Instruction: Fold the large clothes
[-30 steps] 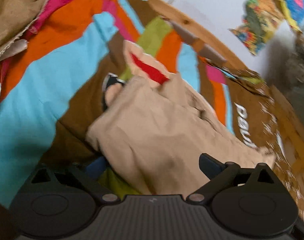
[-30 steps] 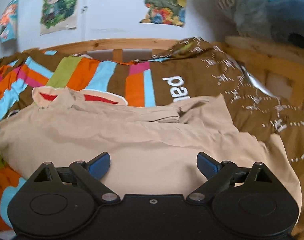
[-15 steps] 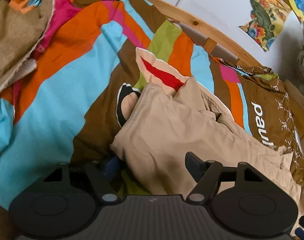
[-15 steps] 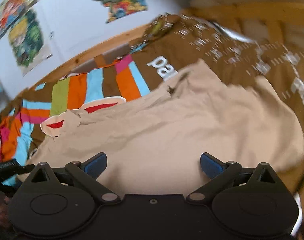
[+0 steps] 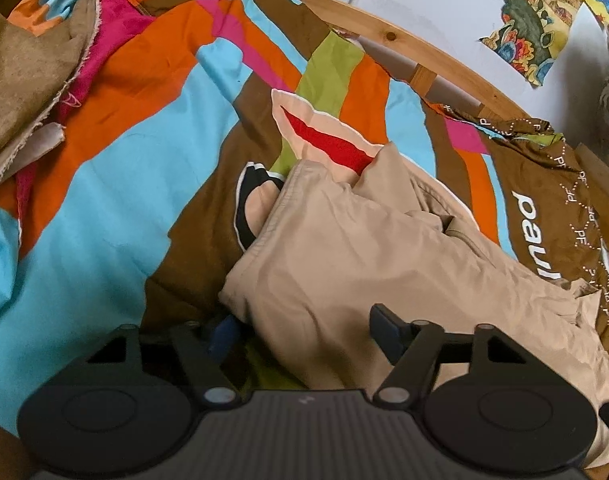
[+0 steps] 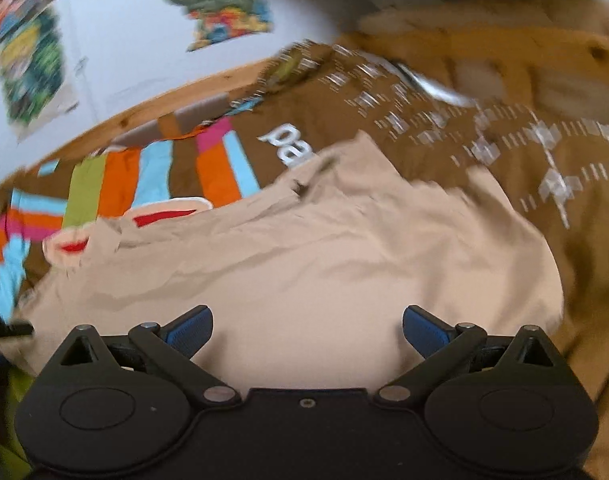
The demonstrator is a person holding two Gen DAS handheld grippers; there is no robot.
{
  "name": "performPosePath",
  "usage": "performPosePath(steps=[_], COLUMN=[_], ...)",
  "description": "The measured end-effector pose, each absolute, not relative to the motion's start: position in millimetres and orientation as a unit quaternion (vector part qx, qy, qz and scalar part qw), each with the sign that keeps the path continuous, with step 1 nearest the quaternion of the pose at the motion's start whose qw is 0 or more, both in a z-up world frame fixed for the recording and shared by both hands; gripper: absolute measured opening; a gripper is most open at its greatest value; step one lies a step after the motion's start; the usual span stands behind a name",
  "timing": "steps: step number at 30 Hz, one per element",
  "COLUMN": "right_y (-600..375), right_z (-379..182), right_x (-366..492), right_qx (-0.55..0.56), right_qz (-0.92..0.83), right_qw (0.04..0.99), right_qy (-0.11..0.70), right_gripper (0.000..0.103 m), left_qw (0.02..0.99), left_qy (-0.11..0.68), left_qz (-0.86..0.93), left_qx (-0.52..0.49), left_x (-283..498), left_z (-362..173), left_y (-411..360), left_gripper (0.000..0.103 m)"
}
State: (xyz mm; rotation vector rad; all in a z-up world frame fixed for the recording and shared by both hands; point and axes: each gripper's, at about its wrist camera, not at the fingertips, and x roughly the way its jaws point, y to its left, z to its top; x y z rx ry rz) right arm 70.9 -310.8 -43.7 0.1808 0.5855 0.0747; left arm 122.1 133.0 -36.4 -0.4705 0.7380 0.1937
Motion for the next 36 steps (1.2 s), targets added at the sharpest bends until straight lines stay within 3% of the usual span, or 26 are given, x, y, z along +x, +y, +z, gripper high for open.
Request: performPosePath(steps=[3, 8, 11, 17, 30, 31, 34, 36], right_y=[-285.3, -241.7, -226.1, -232.0, -240.0, -240.8, -252.2, -270.0], right_z=[-44.7, -59.3, -74.3, -89.6, -95.1, -94.0, -81.0, -60.3], right_x=[80.4, 102.9, 110.9, 121.2, 120.6, 119.8, 117.5, 118.3], right_qx=[-0.002, -0.137, -0.197, -0.171, -0.124, -0.121, -0.081, -0.014], right_qz=[0.057, 0.114, 0.115, 0.119, 0.123, 0.124, 0.126, 0.111], right_qw=[0.970, 0.967, 0.959, 0.957, 0.962, 0.962, 0.969, 0.977], right_qy=[0.237, 0.182, 0.166, 0.201, 0.212, 0.210, 0.194, 0.184], right_gripper=[0.101, 0.097, 0.095, 0.096, 0.096, 0.095, 0.073, 0.072], left_qw=[0.899, 0.908, 0.920, 0.939, 0.952, 0.953, 0.952, 0.947], left_qy=[0.358, 0.328, 0.314, 0.287, 0.267, 0.266, 0.266, 0.271], left_qz=[0.106, 0.104, 0.094, 0.055, -0.067, -0.084, -0.130, -0.163], left_qx=[-0.229, -0.239, -0.213, -0.184, -0.132, -0.118, -0.082, -0.062], left_x=[122.7, 115.2, 112.9, 109.3, 132.6, 135.5, 146.8, 154.9], left_z=[-37.4, -32.9, -24.6, 2.2, 80.2, 88.2, 106.0, 109.6], left_y=[136.7, 140.4, 131.7, 114.9, 36.4, 25.6, -7.8, -31.9], left_gripper=[0.056, 0.020, 0.013, 0.005, 0.002, 0.002, 0.002, 0.002])
